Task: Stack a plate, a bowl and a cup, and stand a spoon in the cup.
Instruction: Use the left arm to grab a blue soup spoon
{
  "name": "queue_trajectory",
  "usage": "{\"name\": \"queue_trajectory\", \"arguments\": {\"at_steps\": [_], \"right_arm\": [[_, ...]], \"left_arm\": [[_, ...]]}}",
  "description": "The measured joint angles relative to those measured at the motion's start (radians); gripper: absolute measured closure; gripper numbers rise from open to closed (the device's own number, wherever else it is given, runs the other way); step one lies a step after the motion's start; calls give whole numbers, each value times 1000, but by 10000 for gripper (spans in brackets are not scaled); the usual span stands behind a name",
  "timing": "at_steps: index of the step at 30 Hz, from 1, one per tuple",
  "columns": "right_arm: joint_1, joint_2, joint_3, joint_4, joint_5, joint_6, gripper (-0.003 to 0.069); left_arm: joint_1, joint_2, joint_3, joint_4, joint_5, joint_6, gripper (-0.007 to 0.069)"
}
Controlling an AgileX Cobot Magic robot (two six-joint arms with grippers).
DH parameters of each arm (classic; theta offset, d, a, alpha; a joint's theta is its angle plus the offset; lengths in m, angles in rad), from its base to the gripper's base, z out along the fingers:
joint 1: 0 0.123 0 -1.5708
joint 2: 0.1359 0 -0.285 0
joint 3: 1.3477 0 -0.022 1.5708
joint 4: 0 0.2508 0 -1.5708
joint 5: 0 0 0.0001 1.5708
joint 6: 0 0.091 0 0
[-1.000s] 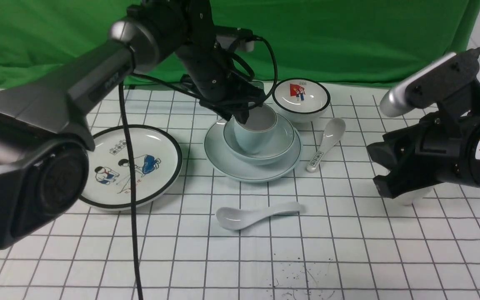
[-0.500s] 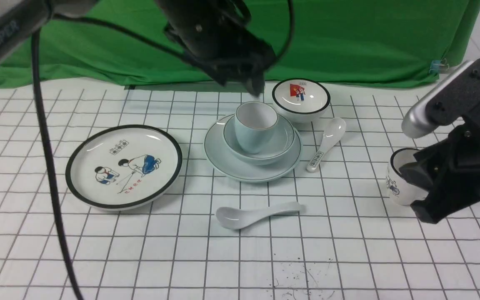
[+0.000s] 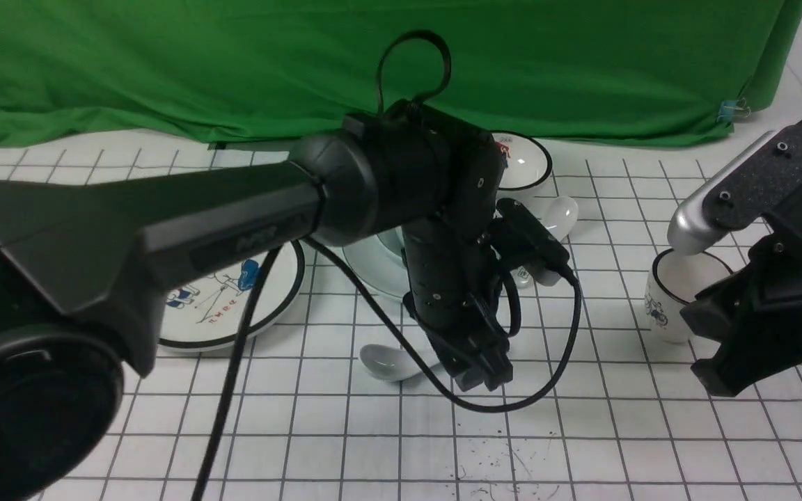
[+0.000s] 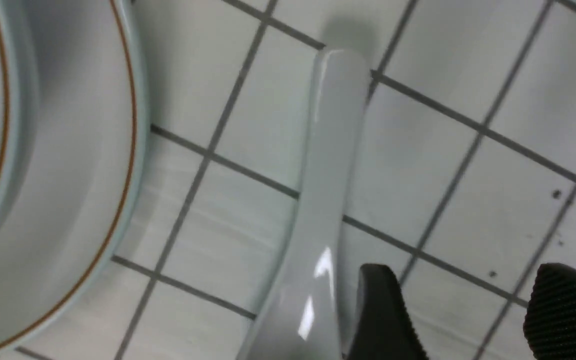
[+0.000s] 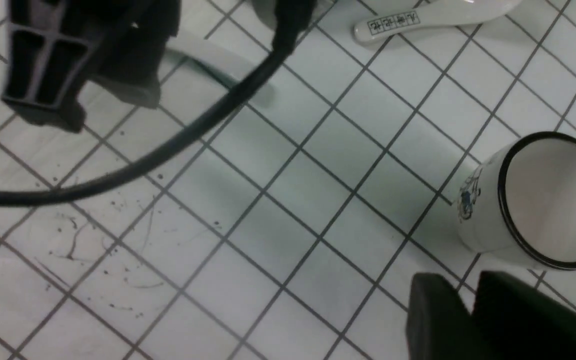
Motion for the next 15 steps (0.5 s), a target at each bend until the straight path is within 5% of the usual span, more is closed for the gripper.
{"name": "queue_trajectory", "arguments": {"at_steps": [9,15], "right_arm": [[0,0,0,0,-15,5,495],[0,0,0,0,-28,5,483]], "left_arm": [[6,68,-75,41,-18,-11,122],[6,114,-75,98,-9,-19,128]]}}
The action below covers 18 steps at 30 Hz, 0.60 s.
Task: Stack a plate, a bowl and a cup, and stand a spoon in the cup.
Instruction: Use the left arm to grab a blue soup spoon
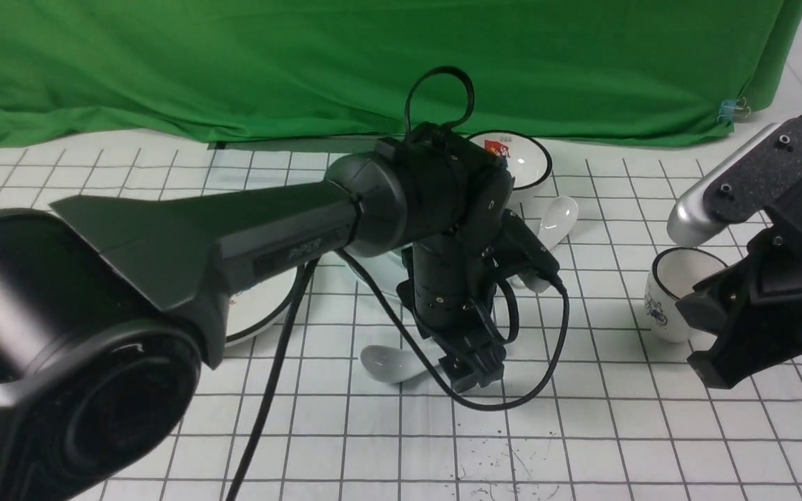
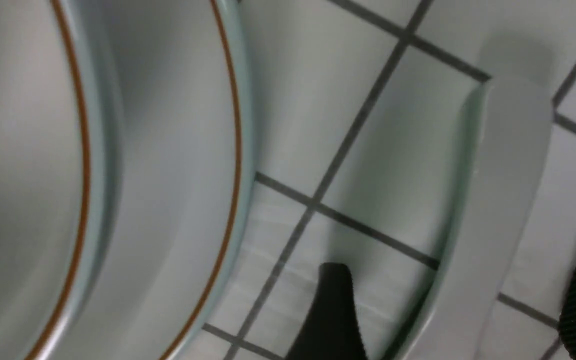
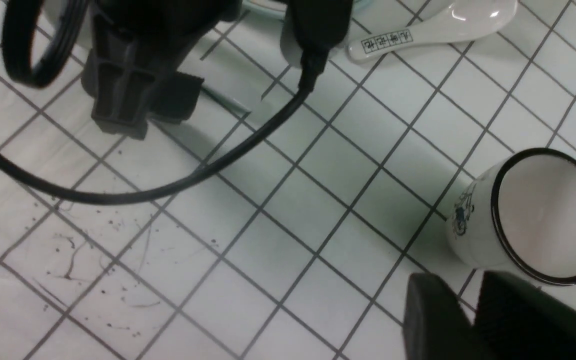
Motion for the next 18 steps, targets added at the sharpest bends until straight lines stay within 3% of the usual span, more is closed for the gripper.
{"name": "queue_trajectory", "arguments": {"at_steps": [1,4,5,6,7,8,9,15,18], "right_arm": [[0,0,0,0,0,0,483],[0,0,0,0,-1,0,482],[0,0,0,0,-1,0,482],[0,0,0,0,-3,0,480],[0,0,0,0,-6,0,480],[0,0,0,0,-6,0,480],[0,0,0,0,-10,2,477],[0,0,0,0,-18,3,472],[0,0,0,0,-21,3,468]], "left_arm": [[0,-1,0,2,0,-2,133],[1,7,-8,16,2,-28,257],[1,7,-8,16,2,-28,257],[1,8,-8,29,-4,-76,365],[1,8,-8,43,-9,-103,426],[1,8,-8,46,-9,-109,438],[1,10,-8,70,-17,-157,535],[2,-59,-7,16,-20,-220,535],[1,-166,-7,-34,-96,-228,535]]}}
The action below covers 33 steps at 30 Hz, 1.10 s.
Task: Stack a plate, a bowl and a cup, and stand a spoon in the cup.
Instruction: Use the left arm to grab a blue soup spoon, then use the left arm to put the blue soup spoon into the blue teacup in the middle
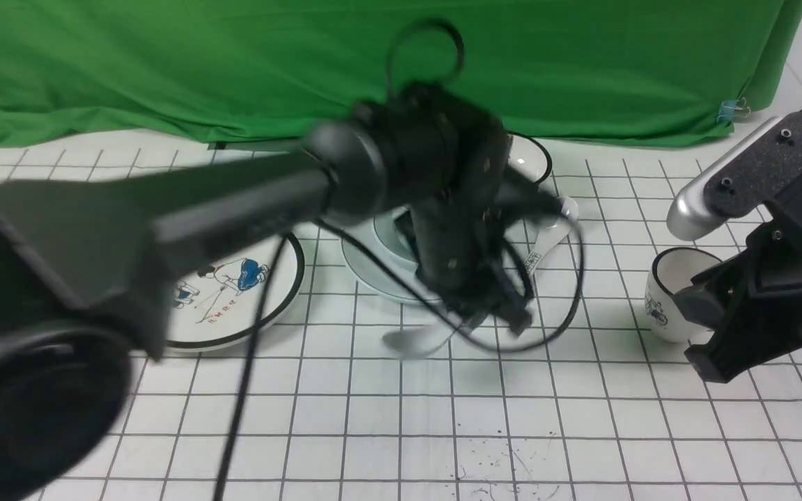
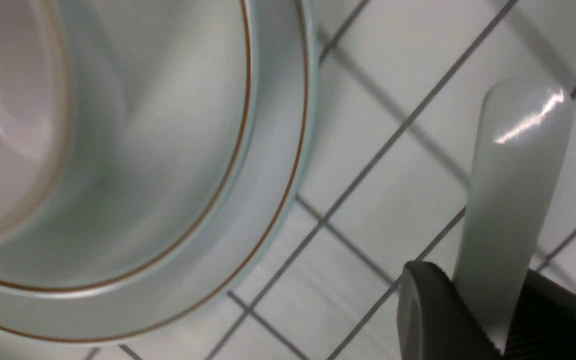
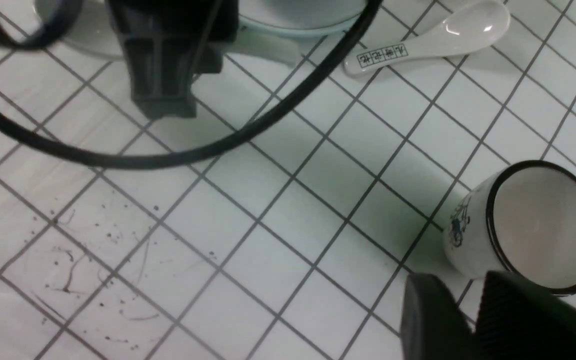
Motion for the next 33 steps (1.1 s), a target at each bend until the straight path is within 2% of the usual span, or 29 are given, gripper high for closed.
{"name": "queue_trajectory", "arguments": {"at_steps": [4,7,12,15,23,29,33], "right_arm": [[0,0,0,0,-9,1,463],[0,1,0,0,-10,5,461],[0,1,0,0,-13,12,454],[0,1,0,0,-16,12,452],[0,1,0,0,-35,14,452],[0,1,0,0,-41,15,454],[0,1,0,0,-42,16,455]], "left_arm": [[2,-93,0,-9,-196,-29,535],[19,-144,11,-26,-511,-69,535],[57,-143,126,-48,-824,-88,535],[79,-138,201,-48,-915,-100,535],[173,-117,410,-46,-1273,-267,535],[174,-62,417,-29,-1364,-280,535],[174,-3,418,-25,-1393,-248,535]]}}
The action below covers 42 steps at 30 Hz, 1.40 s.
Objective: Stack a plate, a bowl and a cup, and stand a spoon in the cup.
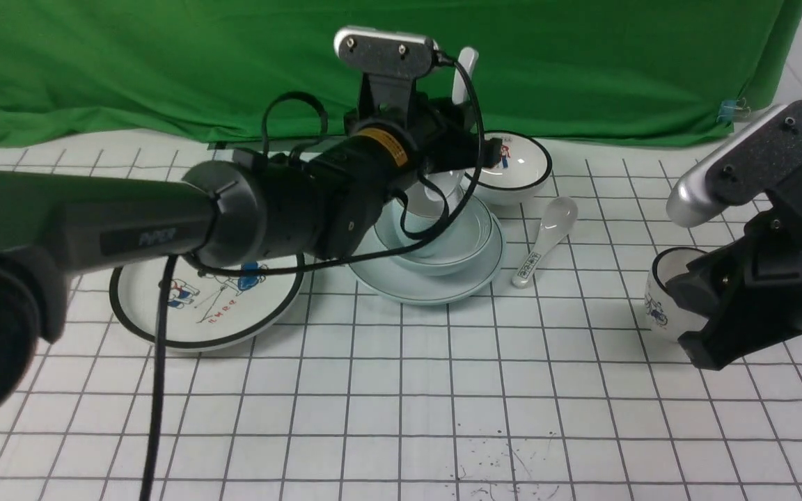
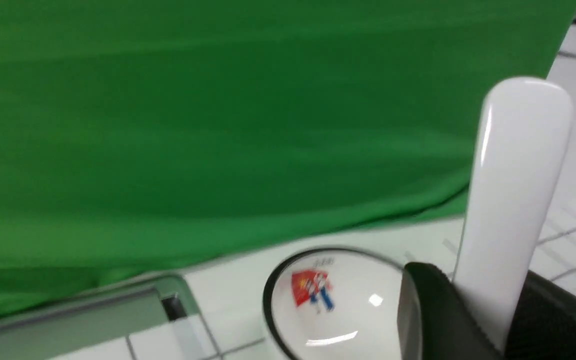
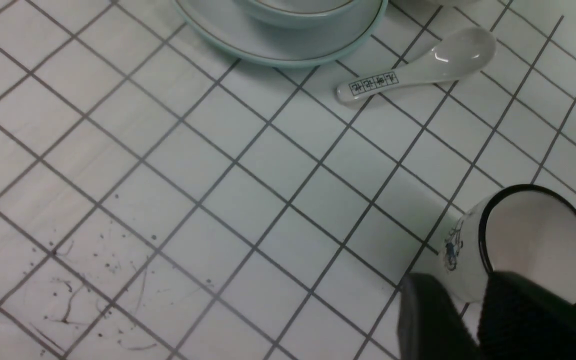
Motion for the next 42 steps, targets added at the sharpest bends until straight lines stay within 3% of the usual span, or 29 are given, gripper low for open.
{"name": "queue_trajectory", "arguments": {"at_steps": [7,11,14,18,23,25,28,36,42], "right_arm": [[0,0,0,0,-1,1,449],[0,0,0,0,-7,1,444],[0,0,0,0,-8,1,442],[0,0,0,0,14,-1,466],[0,0,0,0,60,-18,556],[0,-9,0,0,92,-21,624],[0,-57,0,5,131,-24,649],[0,-350,8,6,296,-69,649],[0,-687,157,6,106,-24,649]], "left_arm": [[0,28,1,1,33,21,527],[0,25,1,1,64,24,426],[0,-22,2,3,164,25,265],[0,-142,2,3,323,77,212],[0,-365,2,36,617,164,358],[0,-509,2,76,766,172,484],[0,-695,2,159,943,172,631],[0,-1018,76,235,1079,115,667],[0,-1279,355,237,972,75,668]]}}
